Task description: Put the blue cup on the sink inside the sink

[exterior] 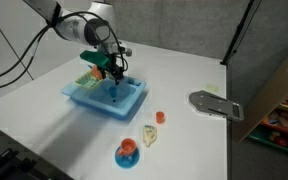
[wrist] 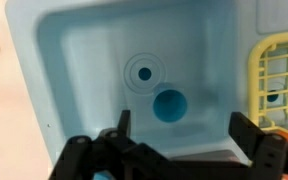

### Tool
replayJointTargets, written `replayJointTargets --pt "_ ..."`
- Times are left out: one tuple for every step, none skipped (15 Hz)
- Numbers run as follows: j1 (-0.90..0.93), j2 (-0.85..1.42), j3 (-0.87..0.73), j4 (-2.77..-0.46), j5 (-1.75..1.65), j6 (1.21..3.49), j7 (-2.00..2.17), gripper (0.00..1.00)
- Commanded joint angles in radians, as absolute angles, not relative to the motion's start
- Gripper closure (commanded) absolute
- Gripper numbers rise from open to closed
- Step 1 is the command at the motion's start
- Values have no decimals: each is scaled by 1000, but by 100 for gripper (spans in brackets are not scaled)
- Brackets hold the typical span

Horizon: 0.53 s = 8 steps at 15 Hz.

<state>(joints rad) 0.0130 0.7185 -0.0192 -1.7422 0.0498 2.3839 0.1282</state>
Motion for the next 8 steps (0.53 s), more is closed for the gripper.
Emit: replayJointTargets --pt "-2 625 -12 -1814 52 2340 87 0" --pt "-3 609 -11 -1825 53 2332 82 0" --pt "-2 589 -12 -1838 54 2320 81 0" --pt "-1 570 -15 -1853 53 2315 85 0" --pt "0 551 -17 -1867 53 2306 90 0" --pt "3 527 -20 -1887 52 2293 100 0" --pt "5 506 -22 -1905 50 2289 104 0" --pt "10 481 -28 -1930 44 2288 113 0"
